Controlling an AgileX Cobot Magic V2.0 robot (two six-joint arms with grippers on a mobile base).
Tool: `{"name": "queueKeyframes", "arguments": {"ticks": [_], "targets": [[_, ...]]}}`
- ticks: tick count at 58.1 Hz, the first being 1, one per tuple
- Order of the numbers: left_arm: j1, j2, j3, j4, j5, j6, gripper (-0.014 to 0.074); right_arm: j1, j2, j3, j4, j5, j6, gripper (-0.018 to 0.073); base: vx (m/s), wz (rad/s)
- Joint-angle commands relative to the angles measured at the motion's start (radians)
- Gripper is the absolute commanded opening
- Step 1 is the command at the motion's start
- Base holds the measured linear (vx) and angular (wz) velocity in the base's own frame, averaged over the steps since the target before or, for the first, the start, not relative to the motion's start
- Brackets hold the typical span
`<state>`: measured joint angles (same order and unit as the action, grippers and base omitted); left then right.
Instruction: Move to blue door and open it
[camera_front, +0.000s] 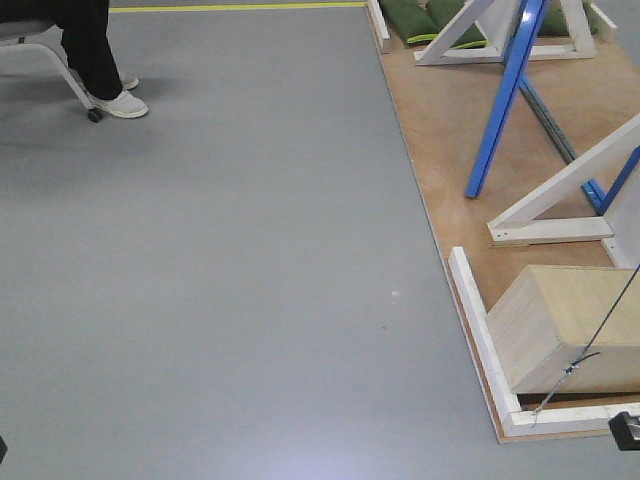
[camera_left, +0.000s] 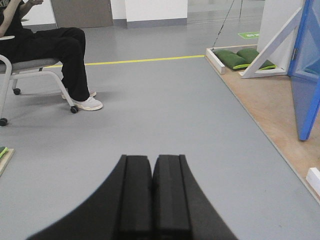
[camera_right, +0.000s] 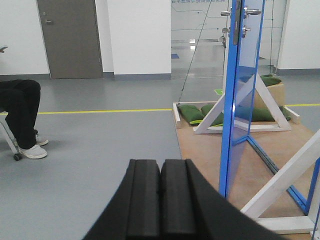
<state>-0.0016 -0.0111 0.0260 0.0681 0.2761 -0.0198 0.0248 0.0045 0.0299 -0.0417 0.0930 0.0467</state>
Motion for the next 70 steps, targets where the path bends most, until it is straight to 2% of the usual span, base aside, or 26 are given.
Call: {"name": "queueKeyframes", "arguments": {"ticks": [1,33,70], "targets": [[-0.006,-0.012,-0.026,-0.002,-0.084,-0.007,0.0073,-0.007,0.01,0.002,0.0,-0.083,-0.004,0.0012,0.0,0.0],[-0.006,-0.012,-0.026,-0.002,-0.084,-0.007,0.0073,-0.007,0.01,0.002,0.0,-0.083,-0.004,0.0012,0.05,-0.01],[-0.006,-0.012,-0.026,-0.002,-0.084,-0.007,0.0073,-0.007,0.01,0.002,0.0,-0.083,-0.004,0.0012,0.24,0.02]]}}
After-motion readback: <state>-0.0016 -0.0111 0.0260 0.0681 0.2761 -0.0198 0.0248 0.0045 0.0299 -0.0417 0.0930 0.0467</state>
